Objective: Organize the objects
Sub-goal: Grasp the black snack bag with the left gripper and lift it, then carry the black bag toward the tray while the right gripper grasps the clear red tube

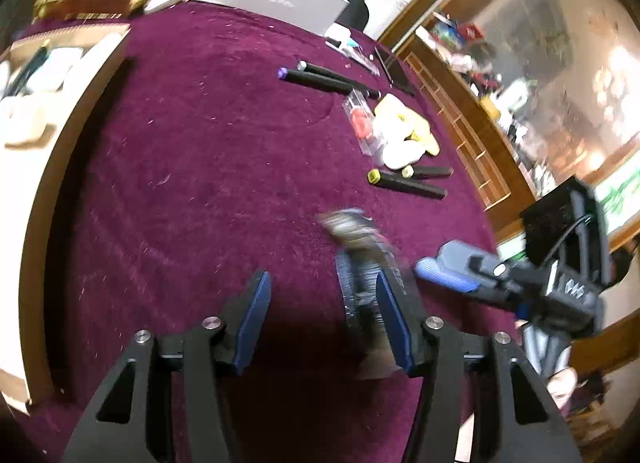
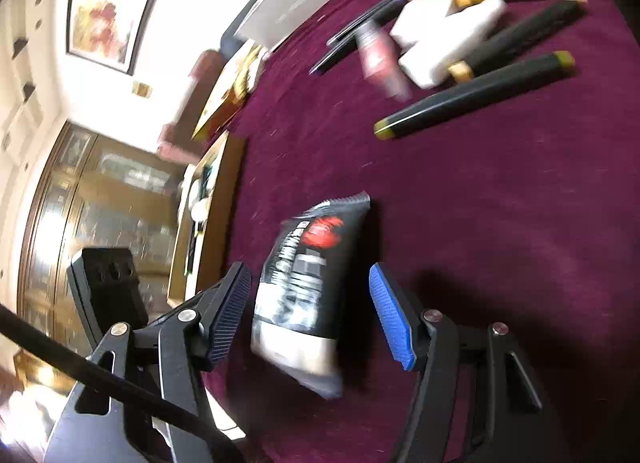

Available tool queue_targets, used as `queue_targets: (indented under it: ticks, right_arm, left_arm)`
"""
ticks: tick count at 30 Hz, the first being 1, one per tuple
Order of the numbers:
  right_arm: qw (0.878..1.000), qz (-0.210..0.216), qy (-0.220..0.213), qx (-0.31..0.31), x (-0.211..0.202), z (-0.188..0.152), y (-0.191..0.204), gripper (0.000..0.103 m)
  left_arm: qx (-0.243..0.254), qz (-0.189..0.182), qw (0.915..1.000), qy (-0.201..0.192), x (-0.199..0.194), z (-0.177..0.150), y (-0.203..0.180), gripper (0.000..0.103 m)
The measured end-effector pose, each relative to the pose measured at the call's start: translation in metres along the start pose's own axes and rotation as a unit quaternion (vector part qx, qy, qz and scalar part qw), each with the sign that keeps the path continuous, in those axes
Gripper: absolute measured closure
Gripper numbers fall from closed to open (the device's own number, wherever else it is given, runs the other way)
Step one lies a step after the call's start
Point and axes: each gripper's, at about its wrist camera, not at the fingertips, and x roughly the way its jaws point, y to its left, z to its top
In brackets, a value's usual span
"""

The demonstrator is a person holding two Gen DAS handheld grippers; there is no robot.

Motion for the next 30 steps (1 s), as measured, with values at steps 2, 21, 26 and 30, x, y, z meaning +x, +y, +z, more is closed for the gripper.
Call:
queue_targets:
  ticks: [2, 21, 26, 30]
  right_arm:
    - [1.000, -0.009, -0.012, 0.007, -0.010, 0.000, -0.008, 0.041]
    - [0.994, -0.064, -0.085, 0.026, -0.068, 0.010, -0.041, 0.041]
    - [0.990, -0.091, -0.108, 0.029, -0.084, 0.017, -0.044, 0.041]
    - [0.984, -0.125, -0.118, 0.034, -0.091, 0.024, -0.051, 0.041]
  left_arm:
    - [0.016, 0.007, 0.9998, 0.009, 0.009, 0.000, -0.012, 0.054]
    - [0.166, 0.059, 0.9839, 0.032, 0.089, -0.018, -0.130, 0.043]
    - [0.267, 0.109, 0.9575, 0.006, 0.099, -0.033, -0.151, 0.062]
    - [0.241, 0.068, 0.9681, 0.013, 0.078, -0.026, -0.129, 0.074]
